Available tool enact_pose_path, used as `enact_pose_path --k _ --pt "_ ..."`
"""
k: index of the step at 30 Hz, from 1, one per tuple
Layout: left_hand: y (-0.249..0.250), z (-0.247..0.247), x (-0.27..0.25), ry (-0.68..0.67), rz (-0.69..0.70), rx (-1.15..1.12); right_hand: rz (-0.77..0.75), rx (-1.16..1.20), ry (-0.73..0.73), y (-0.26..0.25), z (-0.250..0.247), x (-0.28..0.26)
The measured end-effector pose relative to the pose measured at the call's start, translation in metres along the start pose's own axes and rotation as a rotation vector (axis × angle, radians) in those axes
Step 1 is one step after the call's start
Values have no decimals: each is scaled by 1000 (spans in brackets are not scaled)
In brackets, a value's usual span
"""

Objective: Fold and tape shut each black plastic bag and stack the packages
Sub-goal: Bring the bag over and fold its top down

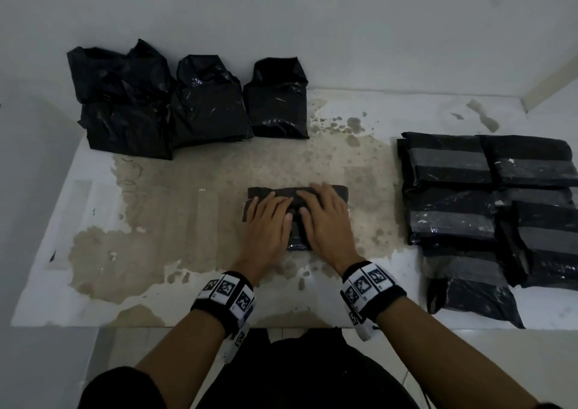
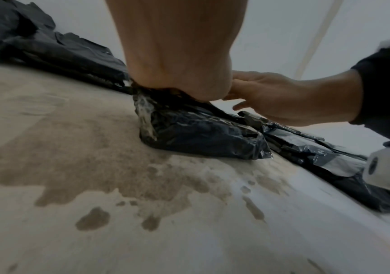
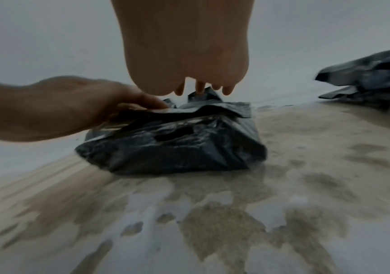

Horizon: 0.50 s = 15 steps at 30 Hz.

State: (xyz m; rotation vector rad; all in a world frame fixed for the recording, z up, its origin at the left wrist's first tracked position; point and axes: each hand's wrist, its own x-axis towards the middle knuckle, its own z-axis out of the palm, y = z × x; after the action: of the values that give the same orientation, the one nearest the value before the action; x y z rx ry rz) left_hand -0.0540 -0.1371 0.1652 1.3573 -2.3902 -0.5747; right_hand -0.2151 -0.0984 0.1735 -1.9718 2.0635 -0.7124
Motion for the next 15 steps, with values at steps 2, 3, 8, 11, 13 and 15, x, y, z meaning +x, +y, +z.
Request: enact_pose_path --k 2,3,8,11,13,15 --pt "1 1 -2 -7 -65 -37 -58 -53 -125 -5 14 -4" --pt "2 2 -1 -6 -83 -33 -71 -94 -154 -4 20 -5" --pt "6 10 4 9 -170 56 -99 -252 -205 0 27 -12" --pt "3 18 6 -49 -213 143 -40 -253 -215 1 24 -11" --pt "-3 21 7 -71 -205 172 37 -236 -197 5 22 -13" --pt "-8 21 6 -79 -191 164 132 -176 -161 11 20 -21"
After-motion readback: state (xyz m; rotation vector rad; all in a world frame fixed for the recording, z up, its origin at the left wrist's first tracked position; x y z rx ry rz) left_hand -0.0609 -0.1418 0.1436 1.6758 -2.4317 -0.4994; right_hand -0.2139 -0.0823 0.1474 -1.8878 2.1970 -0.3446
